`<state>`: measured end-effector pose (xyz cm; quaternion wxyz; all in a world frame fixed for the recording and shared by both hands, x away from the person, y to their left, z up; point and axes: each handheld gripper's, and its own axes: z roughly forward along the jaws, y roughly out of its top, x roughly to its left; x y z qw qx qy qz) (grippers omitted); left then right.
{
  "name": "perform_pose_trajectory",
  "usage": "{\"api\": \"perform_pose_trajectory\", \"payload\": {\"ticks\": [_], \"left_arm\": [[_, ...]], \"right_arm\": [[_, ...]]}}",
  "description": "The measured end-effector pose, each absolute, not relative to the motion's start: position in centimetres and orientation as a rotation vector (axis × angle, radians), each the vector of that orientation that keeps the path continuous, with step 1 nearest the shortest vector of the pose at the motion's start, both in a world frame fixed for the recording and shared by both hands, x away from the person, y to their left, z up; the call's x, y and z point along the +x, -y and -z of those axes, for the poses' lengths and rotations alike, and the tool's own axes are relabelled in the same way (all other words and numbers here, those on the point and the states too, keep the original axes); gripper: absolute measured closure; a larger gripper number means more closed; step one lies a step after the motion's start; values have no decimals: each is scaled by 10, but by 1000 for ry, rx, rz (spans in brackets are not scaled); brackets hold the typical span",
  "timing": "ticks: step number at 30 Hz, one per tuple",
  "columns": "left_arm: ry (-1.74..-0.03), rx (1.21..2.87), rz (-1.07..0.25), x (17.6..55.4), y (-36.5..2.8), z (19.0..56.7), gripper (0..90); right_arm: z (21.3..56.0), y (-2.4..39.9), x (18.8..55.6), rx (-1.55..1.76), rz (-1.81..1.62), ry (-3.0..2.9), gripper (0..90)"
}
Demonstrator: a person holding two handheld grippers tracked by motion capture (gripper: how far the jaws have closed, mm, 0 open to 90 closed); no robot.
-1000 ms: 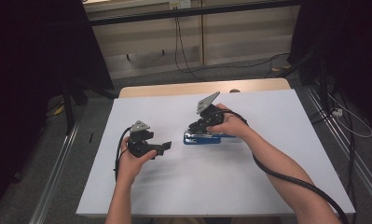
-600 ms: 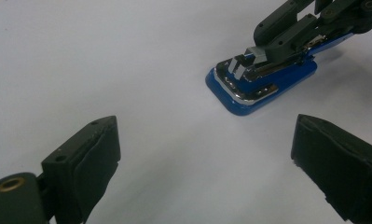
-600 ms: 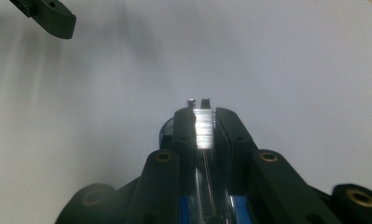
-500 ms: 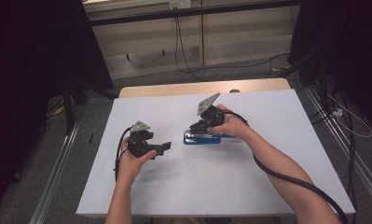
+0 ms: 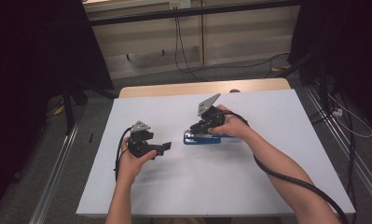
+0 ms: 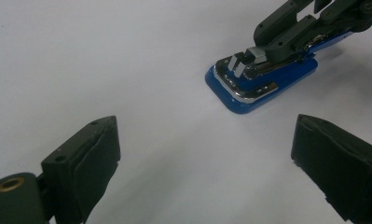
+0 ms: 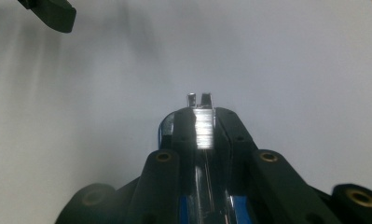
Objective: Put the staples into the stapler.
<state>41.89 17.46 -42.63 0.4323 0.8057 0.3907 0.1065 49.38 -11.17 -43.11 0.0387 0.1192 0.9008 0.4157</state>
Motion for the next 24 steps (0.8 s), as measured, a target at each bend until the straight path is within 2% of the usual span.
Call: {"api": "perform_pose_trajectory", "payload": {"ticks": [24], "left_arm": [[-970,2019,-265,419,-174,427,81]], "right_arm": [[434,108,495,348,-1275,-2764,791]]}}
